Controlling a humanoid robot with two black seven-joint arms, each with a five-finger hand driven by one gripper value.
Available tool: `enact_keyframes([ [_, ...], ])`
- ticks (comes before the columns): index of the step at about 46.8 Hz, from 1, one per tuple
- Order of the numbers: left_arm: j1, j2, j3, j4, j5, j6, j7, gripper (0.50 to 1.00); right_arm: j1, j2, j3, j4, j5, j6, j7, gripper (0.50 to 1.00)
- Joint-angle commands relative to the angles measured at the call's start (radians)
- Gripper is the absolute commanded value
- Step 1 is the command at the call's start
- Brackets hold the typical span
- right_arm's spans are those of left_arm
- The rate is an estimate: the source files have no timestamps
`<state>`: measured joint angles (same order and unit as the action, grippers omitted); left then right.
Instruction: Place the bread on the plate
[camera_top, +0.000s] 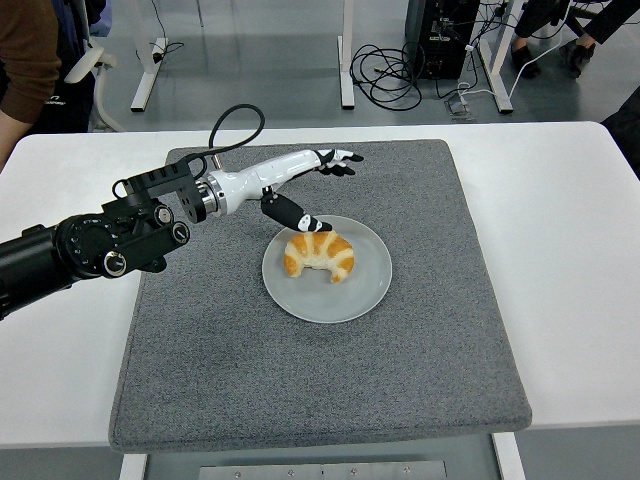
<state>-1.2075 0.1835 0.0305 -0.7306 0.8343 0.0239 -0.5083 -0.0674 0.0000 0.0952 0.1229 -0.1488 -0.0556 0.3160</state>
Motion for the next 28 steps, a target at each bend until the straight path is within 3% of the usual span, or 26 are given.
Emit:
enact_keyframes([
  [1, -0.018, 0.016, 0.0, 0.0, -0.105, -0.007, 0.001, 0.88, 0.0, 0.0, 0.0, 0.0, 0.0, 0.0, 0.0, 1.0],
  [17, -0.018, 0.07, -0.049, 0.017, -0.311, -0.033, 0.007, 0.892, 0.0, 0.0, 0.0, 0.001, 0.0, 0.0, 0.0, 1.0],
  [22, -0.02, 0.073, -0.093, 0.068, -0.391, -0.105, 0.028, 0.892, 0.0, 0.0, 0.0, 0.001, 0.0, 0.0, 0.0, 1.0],
  [28, -0.018, 0.077, -0.168, 0.147, -0.507, -0.219, 0.106, 0.892, 0.0, 0.0, 0.0, 0.001, 0.0, 0.0, 0.0, 1.0],
])
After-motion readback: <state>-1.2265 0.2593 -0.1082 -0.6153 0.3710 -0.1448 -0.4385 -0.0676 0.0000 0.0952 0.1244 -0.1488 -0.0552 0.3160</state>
